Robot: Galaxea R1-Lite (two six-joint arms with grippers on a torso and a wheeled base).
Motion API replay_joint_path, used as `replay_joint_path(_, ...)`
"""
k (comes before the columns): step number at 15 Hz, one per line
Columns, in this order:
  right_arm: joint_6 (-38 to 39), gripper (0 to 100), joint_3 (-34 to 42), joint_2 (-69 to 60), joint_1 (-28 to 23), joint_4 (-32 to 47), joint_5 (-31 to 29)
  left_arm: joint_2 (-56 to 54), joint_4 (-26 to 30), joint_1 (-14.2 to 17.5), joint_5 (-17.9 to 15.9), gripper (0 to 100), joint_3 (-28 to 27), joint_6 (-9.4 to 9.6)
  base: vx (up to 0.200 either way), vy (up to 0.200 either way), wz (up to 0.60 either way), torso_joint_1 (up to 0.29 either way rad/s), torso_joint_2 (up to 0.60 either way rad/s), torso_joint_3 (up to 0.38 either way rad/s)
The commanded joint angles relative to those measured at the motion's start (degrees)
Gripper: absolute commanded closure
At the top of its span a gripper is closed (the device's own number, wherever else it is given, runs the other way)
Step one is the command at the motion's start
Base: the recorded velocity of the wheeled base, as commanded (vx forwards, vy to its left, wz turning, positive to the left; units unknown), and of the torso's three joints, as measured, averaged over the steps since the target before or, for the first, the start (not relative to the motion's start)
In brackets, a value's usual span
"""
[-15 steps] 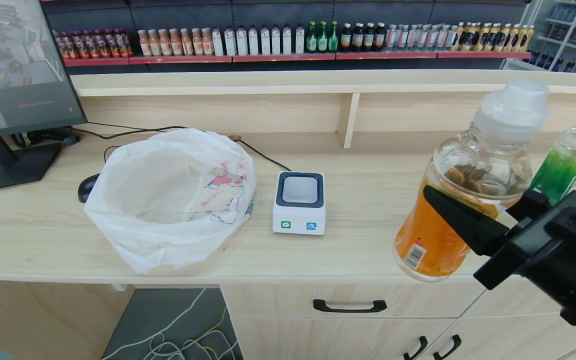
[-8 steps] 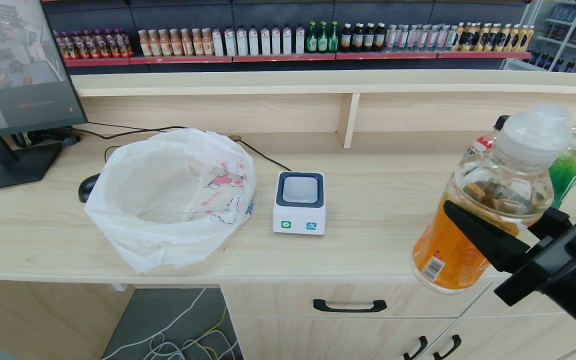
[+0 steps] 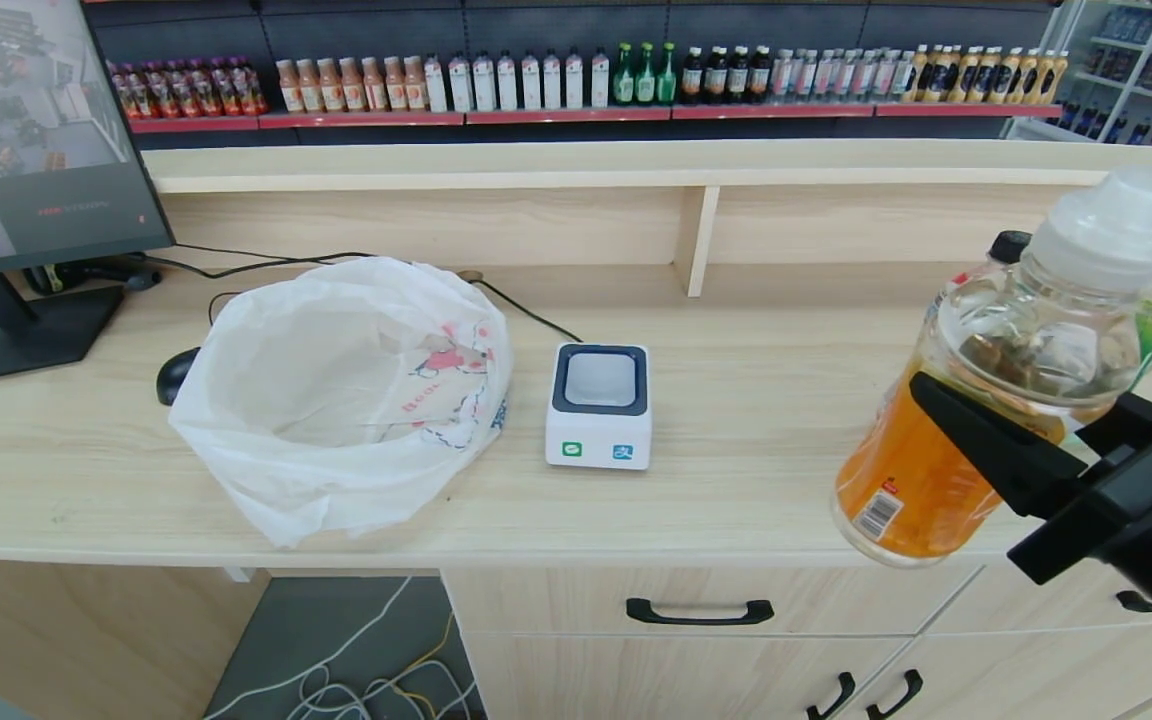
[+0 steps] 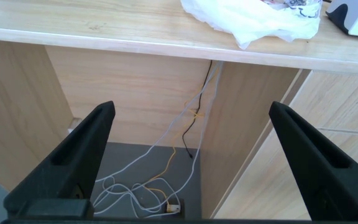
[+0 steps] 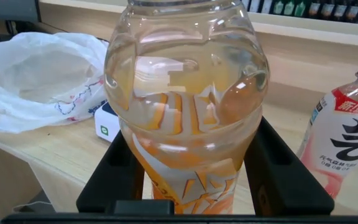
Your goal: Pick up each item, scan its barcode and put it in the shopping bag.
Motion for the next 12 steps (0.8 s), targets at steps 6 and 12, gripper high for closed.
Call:
replay_joint_path(6, 1.29, 100, 0.39, -0.58, 0.05, -0.28, 0.01, 0.0, 0.08, 0.01, 0.02, 0, -0.04, 1.15, 0.0, 0.0, 0.0, 0.0, 0.0, 0.0)
replay_joint_path(12, 1.73, 100, 1.44, -1.11, 0.05, -0.28, 0.01, 0.0, 0.08, 0.01, 0.02, 0, -0.04, 1.06, 0.0, 0.0, 0.0, 0.0, 0.0, 0.0)
